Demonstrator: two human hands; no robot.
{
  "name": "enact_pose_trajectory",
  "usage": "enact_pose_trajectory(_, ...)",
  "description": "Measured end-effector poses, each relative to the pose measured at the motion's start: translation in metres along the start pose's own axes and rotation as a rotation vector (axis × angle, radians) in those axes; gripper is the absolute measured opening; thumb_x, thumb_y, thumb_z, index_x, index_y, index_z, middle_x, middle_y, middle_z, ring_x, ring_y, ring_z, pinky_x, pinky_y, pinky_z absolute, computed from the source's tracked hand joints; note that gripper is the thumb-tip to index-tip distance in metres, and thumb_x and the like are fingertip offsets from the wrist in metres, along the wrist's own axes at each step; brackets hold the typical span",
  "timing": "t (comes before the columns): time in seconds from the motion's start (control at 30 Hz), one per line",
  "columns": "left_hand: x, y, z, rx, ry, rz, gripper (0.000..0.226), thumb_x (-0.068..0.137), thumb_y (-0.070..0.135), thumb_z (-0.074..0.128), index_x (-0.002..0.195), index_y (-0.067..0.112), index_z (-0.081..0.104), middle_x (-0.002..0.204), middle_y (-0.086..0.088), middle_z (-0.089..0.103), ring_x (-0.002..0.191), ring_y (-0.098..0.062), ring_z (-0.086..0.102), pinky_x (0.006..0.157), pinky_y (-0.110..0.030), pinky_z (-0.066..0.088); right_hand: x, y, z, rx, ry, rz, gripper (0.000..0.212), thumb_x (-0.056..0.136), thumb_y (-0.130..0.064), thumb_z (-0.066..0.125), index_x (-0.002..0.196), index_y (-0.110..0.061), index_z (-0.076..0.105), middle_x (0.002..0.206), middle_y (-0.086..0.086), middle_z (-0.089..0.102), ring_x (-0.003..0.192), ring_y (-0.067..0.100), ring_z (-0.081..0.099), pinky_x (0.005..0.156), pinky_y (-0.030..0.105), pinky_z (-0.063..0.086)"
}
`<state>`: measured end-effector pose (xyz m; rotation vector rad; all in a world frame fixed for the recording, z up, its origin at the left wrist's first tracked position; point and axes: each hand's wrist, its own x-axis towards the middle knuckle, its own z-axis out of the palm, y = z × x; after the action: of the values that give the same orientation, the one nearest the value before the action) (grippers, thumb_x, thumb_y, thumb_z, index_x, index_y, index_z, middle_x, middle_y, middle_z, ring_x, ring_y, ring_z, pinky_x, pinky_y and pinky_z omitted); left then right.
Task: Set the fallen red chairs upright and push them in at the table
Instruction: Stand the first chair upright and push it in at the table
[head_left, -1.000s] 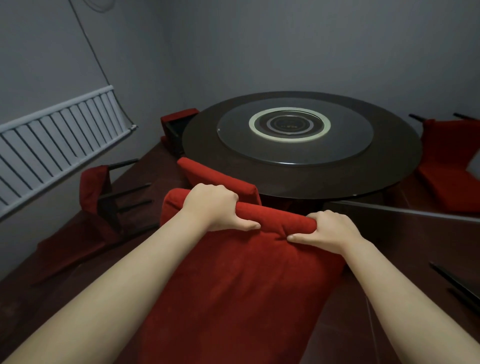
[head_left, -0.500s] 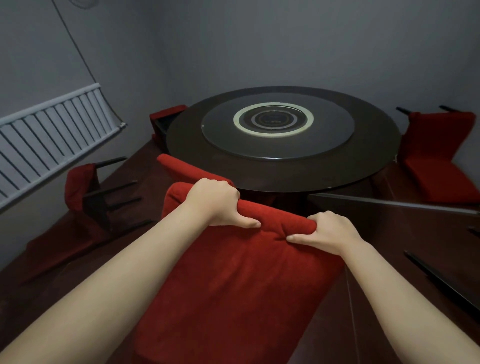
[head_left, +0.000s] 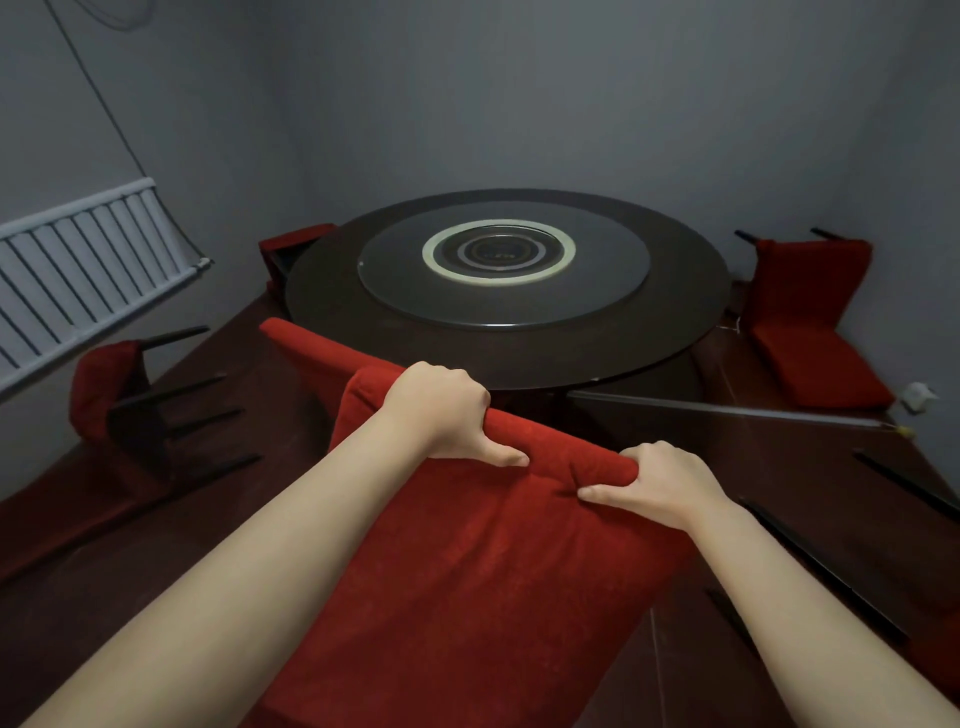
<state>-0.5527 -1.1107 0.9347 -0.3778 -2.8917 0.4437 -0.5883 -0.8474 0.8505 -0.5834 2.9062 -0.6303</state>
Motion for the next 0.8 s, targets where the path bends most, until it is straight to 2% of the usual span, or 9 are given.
enact_pose_trajectory(0.17, 0.016, 0.024, -0.006, 0.001, 0.021, 0.024, 0.090, 0.043, 0.104, 0.016, 0.056, 0.022, 0.050, 0.047, 0.007, 0.044, 0.041, -0.012, 0.038, 0.045, -0.024, 0.017, -0.014, 0.022, -0.015, 0.010, -0.025, 0.027, 0.083, 0.039, -0.105, 0.034, 0.074, -0.037, 0.067, 0.069, -0.016, 0.066, 0.065, -0.001, 0.062, 0.058, 0.020, 0.046)
enact_pose_trajectory(0.43, 0.041, 0.061, -0.017, -0.036, 0.024, 0.087, 0.090, 0.042, 0.103, 0.017, 0.057, 0.022, 0.052, 0.051, 0.007, 0.048, 0.044, -0.013, 0.044, 0.046, -0.024, 0.022, -0.032, 0.058, -0.034, 0.012, -0.030, 0.111, 0.083, 0.041, -0.103, 0.038, 0.081, -0.038, 0.069, 0.072, -0.018, 0.068, 0.066, -0.001, 0.063, 0.057, 0.020, 0.046)
enact_pose_trajectory(0.57, 0.055, 0.081, -0.019, -0.041, 0.030, 0.127, 0.089, 0.043, 0.103, 0.019, 0.056, 0.022, 0.052, 0.050, 0.007, 0.049, 0.043, -0.013, 0.045, 0.045, -0.024, 0.023, -0.043, 0.077, -0.040, 0.030, -0.024, 0.158, 0.077, 0.042, -0.102, 0.042, 0.080, -0.040, 0.068, 0.071, -0.019, 0.067, 0.064, -0.003, 0.062, 0.053, 0.016, 0.041)
enact_pose_trajectory(0.8, 0.071, 0.090, -0.022, -0.047, 0.041, 0.145, 0.089, 0.042, 0.104, 0.019, 0.059, 0.022, 0.052, 0.051, 0.007, 0.049, 0.044, -0.013, 0.045, 0.045, -0.024, 0.024, -0.046, 0.088, -0.053, 0.008, 0.005, 0.177, 0.079, 0.041, -0.104, 0.039, 0.075, -0.038, 0.068, 0.067, -0.019, 0.066, 0.062, -0.003, 0.062, 0.052, 0.018, 0.041)
